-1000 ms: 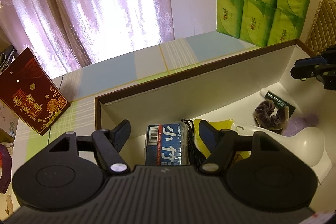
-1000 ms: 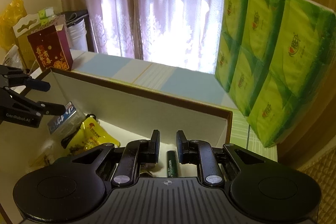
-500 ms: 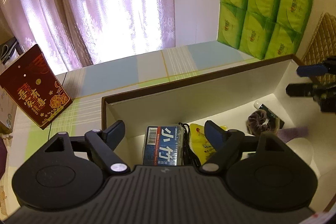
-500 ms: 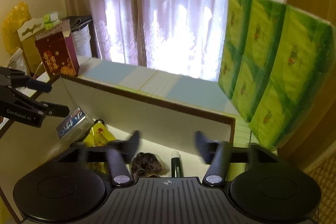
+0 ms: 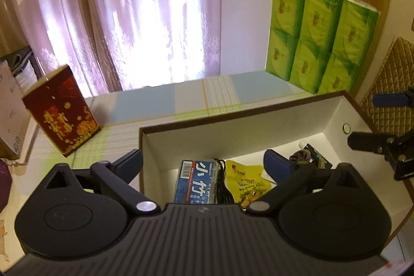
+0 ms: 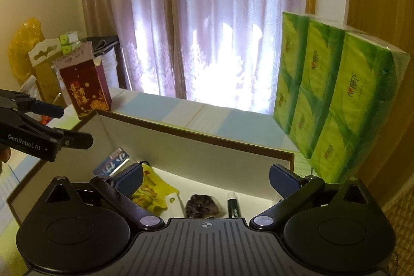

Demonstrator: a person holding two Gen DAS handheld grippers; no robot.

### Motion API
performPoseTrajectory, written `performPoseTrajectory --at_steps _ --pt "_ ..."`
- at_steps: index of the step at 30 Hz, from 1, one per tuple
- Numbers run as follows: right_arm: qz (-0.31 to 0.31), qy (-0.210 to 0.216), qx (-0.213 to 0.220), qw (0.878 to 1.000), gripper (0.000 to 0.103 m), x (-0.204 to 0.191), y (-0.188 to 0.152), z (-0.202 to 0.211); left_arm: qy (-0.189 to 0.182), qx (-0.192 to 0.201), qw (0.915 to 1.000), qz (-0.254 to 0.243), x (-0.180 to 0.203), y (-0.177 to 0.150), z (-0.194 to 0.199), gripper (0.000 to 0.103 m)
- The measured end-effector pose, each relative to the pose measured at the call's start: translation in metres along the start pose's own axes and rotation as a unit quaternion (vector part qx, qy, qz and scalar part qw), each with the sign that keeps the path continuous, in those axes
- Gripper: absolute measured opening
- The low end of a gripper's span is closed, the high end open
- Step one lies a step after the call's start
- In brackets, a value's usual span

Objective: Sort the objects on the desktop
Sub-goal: 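Raise both open tools away from the box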

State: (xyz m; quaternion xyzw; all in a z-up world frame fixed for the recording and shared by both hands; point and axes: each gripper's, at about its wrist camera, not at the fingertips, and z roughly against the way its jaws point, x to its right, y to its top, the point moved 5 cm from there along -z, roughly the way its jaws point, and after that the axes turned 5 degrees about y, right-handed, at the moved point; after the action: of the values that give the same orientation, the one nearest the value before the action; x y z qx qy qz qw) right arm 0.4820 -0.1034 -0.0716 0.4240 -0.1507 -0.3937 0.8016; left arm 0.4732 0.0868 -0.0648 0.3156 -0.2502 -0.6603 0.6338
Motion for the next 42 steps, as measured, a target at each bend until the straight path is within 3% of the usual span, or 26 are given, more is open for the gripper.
performPoseTrajectory --at_steps 13,21,30,42 --pt "-0.006 0.016 0.021 1.000 0.101 -0.027 0.001 0.044 0.006 0.042 0.9990 0.016 0.002 -0.001 0.058 0.102" --pt "-0.024 0.014 0.039 0.999 0.101 -0.041 -0.006 0.076 0.039 0.082 0.9956 0.024 0.007 -0.011 0.101 0.102" --pt "-0.054 0.002 0.051 0.997 0.101 -0.050 -0.019 0.109 0.033 0.077 0.9954 0.047 0.014 -0.032 0.141 0.102" --pt "-0.057 -0.002 0.010 0.998 0.101 -0.079 -0.054 0.140 0.027 0.033 0.9972 0.062 0.027 -0.079 0.173 0.102"
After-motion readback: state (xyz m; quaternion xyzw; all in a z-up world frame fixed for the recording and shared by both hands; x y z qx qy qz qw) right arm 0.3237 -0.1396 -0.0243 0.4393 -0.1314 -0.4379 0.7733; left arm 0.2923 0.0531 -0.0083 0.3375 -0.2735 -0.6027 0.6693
